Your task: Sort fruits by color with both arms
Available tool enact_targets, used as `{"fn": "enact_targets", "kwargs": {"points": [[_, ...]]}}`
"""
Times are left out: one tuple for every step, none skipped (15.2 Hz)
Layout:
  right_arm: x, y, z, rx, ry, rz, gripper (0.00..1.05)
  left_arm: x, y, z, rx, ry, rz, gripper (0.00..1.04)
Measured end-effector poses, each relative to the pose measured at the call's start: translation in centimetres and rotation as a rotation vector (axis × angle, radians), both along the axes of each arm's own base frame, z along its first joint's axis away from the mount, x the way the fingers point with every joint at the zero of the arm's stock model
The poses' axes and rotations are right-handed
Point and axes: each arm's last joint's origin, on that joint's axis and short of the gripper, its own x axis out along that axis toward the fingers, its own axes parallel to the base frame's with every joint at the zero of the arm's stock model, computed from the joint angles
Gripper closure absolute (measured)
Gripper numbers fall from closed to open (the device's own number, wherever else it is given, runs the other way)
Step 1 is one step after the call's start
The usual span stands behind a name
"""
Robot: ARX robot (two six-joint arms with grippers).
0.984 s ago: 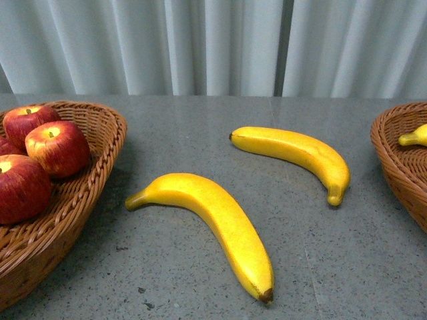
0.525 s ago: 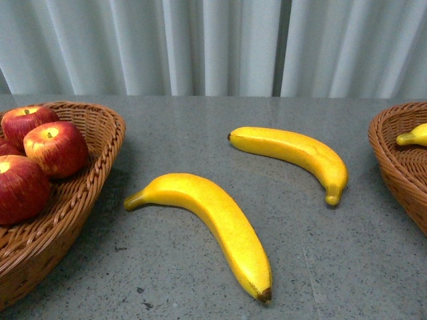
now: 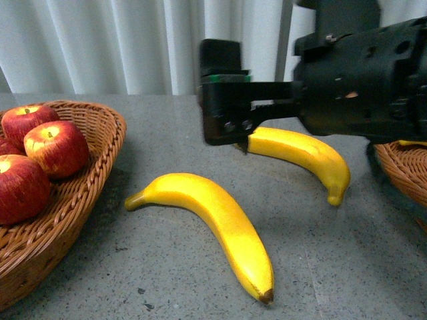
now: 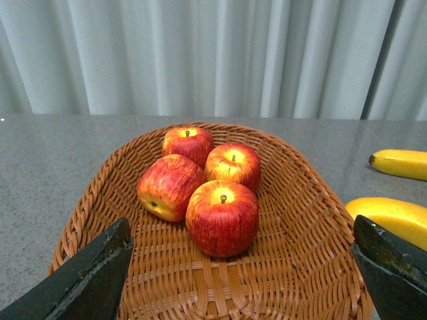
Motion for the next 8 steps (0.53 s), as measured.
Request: {"fn": "enact_targets", "kwargs": {"points": [[-0.5,1.1,-0.3,-0.033,0.018,0.041,0.06,0.0,0.0,0.0,0.000,0.000,0.000,0.07],[-0.9,1.8,-0.8,-0.077,0.040,0.075,0.06,0.0,0.0,0.0,0.000,0.000,0.000,0.07],[-0.9,2.0,-1.7,-0.121,0.071,0.085,0.06,0.0,0.0,0.0,0.000,0.000,0.000,0.07],[-0.9,1.9,-2.4,-0.158,0.092,0.085,0.06,0.0,0.0,0.0,0.000,0.000,0.000,0.07],[-0.8,1.8,-3.0,-0.195,0.102,0.086,0.06,0.0,0.0,0.0,0.000,0.000,0.000,0.07],[-0.8,1.8,-3.3,-0.219,0.104,0.090,0.06,0.0,0.0,0.0,0.000,0.000,0.000,0.07],[-0.7,1.8,-3.5,-0.242,0.097,0.084,0.06,0.0,0.0,0.0,0.000,0.000,0.000,0.07],[-0.7,1.7,-3.9,-0.266,0.105,0.089,0.06,0.0,0.0,0.0,0.000,0.000,0.000,0.07]]}}
